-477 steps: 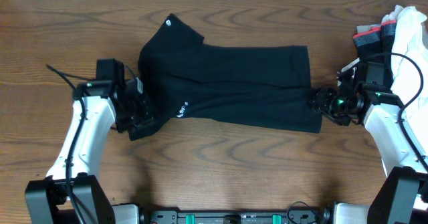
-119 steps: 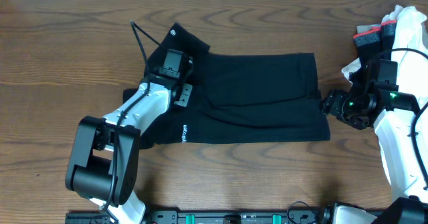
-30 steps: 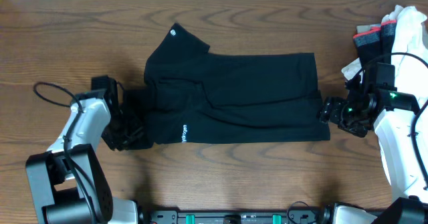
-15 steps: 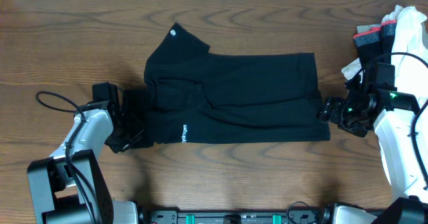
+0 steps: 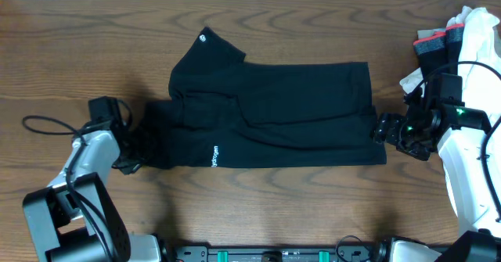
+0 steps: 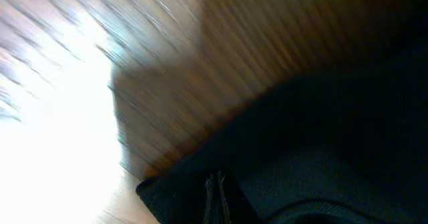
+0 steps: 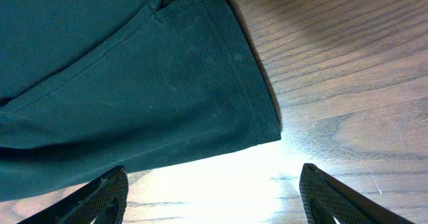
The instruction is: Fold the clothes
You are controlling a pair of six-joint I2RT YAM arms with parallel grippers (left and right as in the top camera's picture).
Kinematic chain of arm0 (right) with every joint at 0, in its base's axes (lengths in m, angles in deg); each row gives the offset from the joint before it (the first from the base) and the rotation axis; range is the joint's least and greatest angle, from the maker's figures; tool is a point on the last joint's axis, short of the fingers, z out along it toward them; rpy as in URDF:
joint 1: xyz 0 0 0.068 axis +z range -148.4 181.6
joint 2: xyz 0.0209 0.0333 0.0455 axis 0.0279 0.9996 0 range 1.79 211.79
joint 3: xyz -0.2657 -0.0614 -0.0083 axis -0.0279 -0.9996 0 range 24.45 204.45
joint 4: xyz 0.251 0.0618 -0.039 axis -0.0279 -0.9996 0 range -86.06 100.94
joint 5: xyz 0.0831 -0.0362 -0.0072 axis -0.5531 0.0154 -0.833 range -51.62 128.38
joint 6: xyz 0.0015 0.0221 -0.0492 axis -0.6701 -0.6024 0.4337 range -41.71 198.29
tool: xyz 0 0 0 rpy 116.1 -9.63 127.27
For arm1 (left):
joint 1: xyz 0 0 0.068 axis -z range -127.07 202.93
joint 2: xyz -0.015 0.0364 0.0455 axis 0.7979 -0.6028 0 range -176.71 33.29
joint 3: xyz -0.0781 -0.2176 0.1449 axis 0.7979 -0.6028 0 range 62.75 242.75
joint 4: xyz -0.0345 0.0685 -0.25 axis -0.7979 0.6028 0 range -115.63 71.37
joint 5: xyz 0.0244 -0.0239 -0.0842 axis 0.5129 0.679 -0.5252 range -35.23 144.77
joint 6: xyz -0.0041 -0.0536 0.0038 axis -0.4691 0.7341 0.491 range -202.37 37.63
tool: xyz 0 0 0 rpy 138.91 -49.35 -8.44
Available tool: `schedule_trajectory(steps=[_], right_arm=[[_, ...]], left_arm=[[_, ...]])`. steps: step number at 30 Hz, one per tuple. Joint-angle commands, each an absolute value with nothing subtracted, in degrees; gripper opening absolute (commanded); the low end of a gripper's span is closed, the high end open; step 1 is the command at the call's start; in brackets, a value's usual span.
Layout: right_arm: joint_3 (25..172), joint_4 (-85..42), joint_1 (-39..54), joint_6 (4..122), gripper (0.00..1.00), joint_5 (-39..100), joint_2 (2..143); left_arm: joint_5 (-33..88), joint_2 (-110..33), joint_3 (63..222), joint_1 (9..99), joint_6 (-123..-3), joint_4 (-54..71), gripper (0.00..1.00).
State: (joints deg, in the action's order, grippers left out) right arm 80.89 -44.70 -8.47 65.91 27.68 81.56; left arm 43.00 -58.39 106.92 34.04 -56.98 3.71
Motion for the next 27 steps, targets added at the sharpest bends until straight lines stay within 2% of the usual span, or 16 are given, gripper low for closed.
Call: schedule_trajectory(steps=[1, 4, 10, 16, 18, 19, 21, 23, 24, 27], right_arm=[[79.32, -44.02, -8.99, 65.84, 0.77, 27.83, 82.74], [77.99, -42.27, -8.99, 65.06, 0.67, 27.14, 84.93], [77.07, -39.76, -8.95, 65.93, 0.57, 24.38, 89.95], [75.25, -36.57, -8.71, 69.45, 0.56, 23.53, 91.53], [74.77, -35.1, -8.71, 69.84, 0.7, 22.83, 91.55], [74.77, -34.62, -8.71, 69.87, 0.7, 22.98, 91.55], [74.77, -33.79, -8.73, 70.04, 0.68, 24.67, 91.55], [74.73, -33.11, -8.73, 70.02, 0.57, 26.15, 91.62], [74.64, -32.48, -8.73, 70.02, 0.54, 26.33, 91.64], [74.31, -30.1, -8.71, 70.04, 0.54, 26.11, 92.01]], left_arm=[[47.37, -61.1, 104.6, 31.35, -58.36, 3.58, 0.06], [49.53, -61.1, 104.6, 30.69, -58.73, 3.64, 0.06], [50.34, -61.1, 104.6, 30.65, -58.47, 2.62, 0.06], [50.3, -61.1, 104.6, 30.65, -58.58, 2.97, 0.06], [50.32, -61.1, 104.6, 30.65, -58.71, 2.94, 0.06], [50.32, -61.1, 104.6, 30.65, -58.71, 2.94, 0.06], [50.32, -61.1, 104.6, 30.65, -58.71, 2.94, 0.06], [50.32, -61.1, 104.6, 30.65, -58.73, 2.94, 0.06], [50.32, -61.1, 104.6, 30.65, -58.73, 2.94, 0.06], [50.34, -61.1, 104.6, 30.65, -58.73, 2.94, 0.06]])
